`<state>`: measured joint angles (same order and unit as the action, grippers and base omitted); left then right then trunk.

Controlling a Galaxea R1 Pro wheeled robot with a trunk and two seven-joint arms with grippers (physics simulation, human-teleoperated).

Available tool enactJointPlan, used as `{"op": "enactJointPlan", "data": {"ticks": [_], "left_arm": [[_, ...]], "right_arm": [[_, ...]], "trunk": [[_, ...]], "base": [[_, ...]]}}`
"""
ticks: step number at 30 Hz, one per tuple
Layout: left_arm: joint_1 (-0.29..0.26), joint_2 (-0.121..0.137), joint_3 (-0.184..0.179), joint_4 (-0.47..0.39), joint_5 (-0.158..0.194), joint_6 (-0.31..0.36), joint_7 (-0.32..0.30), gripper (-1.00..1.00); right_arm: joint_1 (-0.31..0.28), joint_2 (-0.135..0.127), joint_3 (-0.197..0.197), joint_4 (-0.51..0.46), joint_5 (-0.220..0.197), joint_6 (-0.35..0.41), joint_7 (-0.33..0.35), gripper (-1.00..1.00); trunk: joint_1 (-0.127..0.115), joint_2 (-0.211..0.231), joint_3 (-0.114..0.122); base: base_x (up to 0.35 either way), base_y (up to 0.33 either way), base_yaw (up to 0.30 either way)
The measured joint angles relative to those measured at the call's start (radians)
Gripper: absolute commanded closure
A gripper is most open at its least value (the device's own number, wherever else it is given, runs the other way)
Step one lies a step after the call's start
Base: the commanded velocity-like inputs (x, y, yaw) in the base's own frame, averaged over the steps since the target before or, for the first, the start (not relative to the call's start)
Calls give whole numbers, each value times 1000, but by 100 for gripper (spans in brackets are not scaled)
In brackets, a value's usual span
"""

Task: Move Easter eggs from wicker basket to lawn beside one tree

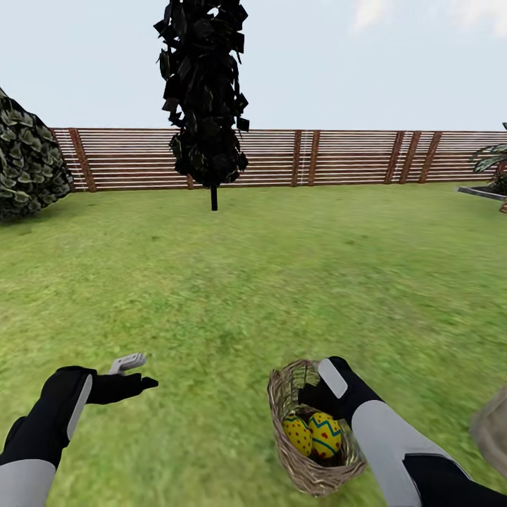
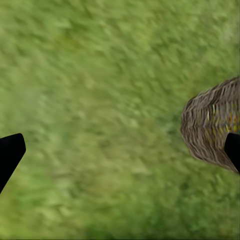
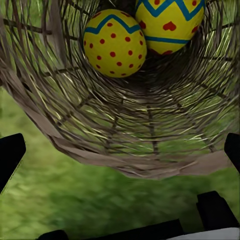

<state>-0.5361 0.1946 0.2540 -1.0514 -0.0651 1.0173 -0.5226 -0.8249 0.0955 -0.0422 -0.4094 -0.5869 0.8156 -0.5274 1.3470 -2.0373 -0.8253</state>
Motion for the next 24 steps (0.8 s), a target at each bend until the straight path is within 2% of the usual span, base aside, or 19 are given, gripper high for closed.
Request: {"op": "enactJointPlan", "data": {"ticks": [5,15,24], "left_arm": [[0,-4,-1,-1,1,-1,-1,-100],[-2,-3,-1,-27,1,-1,-1,-100],[-2,-2,-1,-54,1,1,-2,-100]], "right_arm": [[0,-11,-1,0,12,-3,90,-100],[0,-9,2,0,18,-10,104,-100],[0,-7,8,0,21,-72,99,-100]], "trunk": [[19,-35,-16],[58,-105,-47],[92,-168,-75]], "base": [[0,0,0],[0,0,0],[0,0,0]]}}
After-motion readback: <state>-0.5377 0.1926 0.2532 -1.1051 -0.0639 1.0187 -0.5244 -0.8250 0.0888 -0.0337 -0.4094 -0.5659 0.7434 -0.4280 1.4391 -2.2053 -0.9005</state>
